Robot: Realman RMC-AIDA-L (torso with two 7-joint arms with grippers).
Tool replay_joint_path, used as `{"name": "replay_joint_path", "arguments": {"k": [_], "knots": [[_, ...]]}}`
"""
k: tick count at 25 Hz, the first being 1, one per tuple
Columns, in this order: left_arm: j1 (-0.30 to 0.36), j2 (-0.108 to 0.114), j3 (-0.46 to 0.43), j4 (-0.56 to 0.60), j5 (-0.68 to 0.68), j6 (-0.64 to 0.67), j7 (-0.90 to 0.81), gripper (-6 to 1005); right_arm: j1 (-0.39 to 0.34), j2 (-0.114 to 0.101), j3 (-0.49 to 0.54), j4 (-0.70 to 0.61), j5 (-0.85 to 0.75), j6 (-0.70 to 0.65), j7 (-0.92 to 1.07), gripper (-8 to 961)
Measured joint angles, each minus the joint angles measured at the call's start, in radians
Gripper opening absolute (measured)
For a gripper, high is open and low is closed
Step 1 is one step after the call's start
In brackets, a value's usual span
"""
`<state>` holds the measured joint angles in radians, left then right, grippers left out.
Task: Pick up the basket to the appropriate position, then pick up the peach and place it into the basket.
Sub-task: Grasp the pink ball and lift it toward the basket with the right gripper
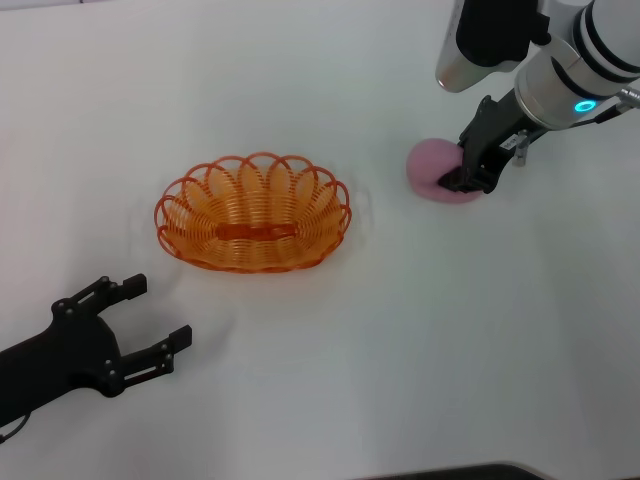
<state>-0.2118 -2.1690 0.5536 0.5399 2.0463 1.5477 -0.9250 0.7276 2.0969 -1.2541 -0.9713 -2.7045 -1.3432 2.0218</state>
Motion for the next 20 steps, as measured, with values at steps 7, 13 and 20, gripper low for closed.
{"name": "replay_joint_path", "arguments": {"k": [7,13,20], "knots": [[-0.005,0.0,-0.003,0.0,-0.001,0.006,0.0,887,-0.004,0.0,0.014,-0.029,0.006,-0.02,0.0,236],[-0.005,0.0,-0.003,0.0,-0.002,0.007,0.0,887,-0.02,-0.001,0.05,-0.125,0.085,-0.127,-0.022,237],[-0.004,0.0,-0.003,0.0,-0.002,0.008,0.0,887,-0.055,-0.006,0.077,-0.219,0.199,-0.213,-0.053,239]]}}
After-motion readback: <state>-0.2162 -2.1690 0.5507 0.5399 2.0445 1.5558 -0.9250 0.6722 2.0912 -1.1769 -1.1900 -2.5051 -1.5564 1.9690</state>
